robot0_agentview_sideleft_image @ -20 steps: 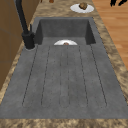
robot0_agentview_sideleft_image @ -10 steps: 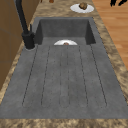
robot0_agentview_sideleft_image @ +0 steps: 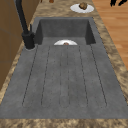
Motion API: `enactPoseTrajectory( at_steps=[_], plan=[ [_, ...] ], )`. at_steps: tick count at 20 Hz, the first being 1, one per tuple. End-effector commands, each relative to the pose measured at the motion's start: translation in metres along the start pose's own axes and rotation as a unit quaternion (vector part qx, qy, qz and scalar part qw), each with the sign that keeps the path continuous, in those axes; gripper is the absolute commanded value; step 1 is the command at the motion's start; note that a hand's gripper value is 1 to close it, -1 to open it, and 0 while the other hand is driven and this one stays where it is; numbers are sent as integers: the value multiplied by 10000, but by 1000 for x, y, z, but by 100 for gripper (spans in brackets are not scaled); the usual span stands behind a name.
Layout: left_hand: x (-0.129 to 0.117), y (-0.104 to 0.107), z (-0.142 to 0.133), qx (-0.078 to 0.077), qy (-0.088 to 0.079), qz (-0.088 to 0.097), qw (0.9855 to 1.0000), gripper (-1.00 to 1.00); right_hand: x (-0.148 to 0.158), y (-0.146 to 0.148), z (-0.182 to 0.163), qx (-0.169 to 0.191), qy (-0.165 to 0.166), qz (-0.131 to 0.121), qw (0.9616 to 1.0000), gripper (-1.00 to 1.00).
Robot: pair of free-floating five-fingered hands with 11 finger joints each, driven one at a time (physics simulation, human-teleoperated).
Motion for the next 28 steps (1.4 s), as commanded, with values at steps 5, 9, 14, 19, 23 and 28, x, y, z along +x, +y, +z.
enactPoseTrajectory(
  at_steps=[5,9,14,19,23,28],
  plan=[
    [-33,-49,56,-312,114,100,9994,100,0,0,0,0,0,0,10000,0],
    [-50,-71,83,-399,134,96,9991,100,0,0,0,0,0,0,10000,0],
    [-83,-86,110,-342,193,60,9992,100,0,0,0,0,0,0,10000,0],
    [-113,-98,120,-221,309,-50,9993,100,0,0,0,0,0,0,10000,0],
    [-136,-120,124,-453,384,69,9982,100,0,0,0,0,0,0,10000,0],
    [-148,-124,122,-696,423,-15,9967,100,0,0,0,0,0,0,10000,0]
  ],
)
